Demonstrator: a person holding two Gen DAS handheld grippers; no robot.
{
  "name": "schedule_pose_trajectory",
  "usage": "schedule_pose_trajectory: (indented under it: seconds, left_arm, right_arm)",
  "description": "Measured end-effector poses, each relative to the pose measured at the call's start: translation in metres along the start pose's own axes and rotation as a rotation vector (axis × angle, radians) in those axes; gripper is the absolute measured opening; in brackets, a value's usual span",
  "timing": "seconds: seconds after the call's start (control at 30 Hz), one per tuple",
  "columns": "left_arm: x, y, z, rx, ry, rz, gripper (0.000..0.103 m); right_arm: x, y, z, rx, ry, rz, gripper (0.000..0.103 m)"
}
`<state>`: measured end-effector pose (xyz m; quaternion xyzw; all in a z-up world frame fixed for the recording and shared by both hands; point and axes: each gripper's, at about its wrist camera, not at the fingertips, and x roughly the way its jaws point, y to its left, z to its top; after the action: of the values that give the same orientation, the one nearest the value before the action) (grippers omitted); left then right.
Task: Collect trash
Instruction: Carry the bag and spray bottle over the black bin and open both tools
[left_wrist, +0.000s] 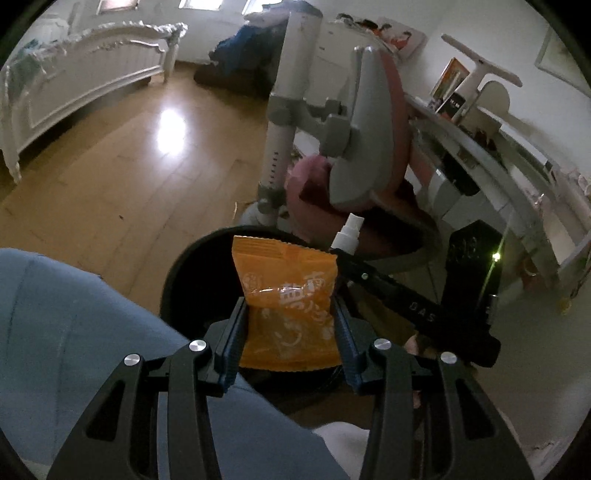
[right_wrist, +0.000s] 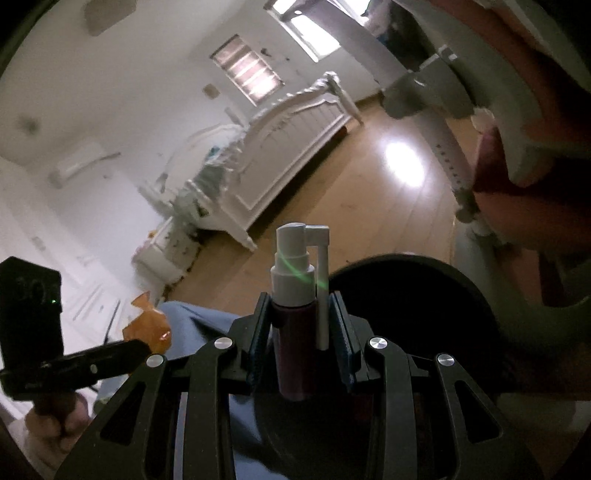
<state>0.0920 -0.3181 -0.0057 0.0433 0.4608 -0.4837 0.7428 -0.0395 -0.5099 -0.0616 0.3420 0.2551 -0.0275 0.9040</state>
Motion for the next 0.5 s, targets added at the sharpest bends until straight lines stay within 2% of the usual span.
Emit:
schedule_pose_trajectory:
  seconds: [0.13,0.2,0.23,0.27,0.3,0.33,0.5]
  left_arm:
    - [0.012,-0.001,0.002,-0.001,0.020,0.010,0.048]
    - [0.009,0.000,0.001,0.000,0.018,0.047,0.064]
    - [0.006,-0.001,0.001,-0.001,0.008,0.063,0.079]
    - [0.004,-0.002,0.002,0.000,-0.002,0.066,0.086]
    - [0.001,-0.002,0.003,0.003,-0.014,0.066,0.086]
    - [-0.004,-0.003,0.003,0.010,-0.024,0.065,0.087]
    - [-0.030,-0.011,-0.001,0.038,-0.049,0.062,0.087]
  right_arm:
    - [0.008,-0.010,-0.005,0.014,0.022,-0.017,0.033]
    - [0.006,-0.014,-0.001,0.017,0.032,-0.026,0.036]
    - [0.005,-0.013,-0.001,0.014,0.028,-0.028,0.043]
    - [0.003,-0.012,0.000,0.011,0.020,-0.033,0.050]
    - [0.000,-0.011,-0.001,0.010,0.009,-0.039,0.065]
    - [-0.004,-0.009,-0.001,0.009,-0.010,-0.041,0.070]
    - [-0.021,0.008,-0.005,-0.009,-0.026,-0.025,0.070]
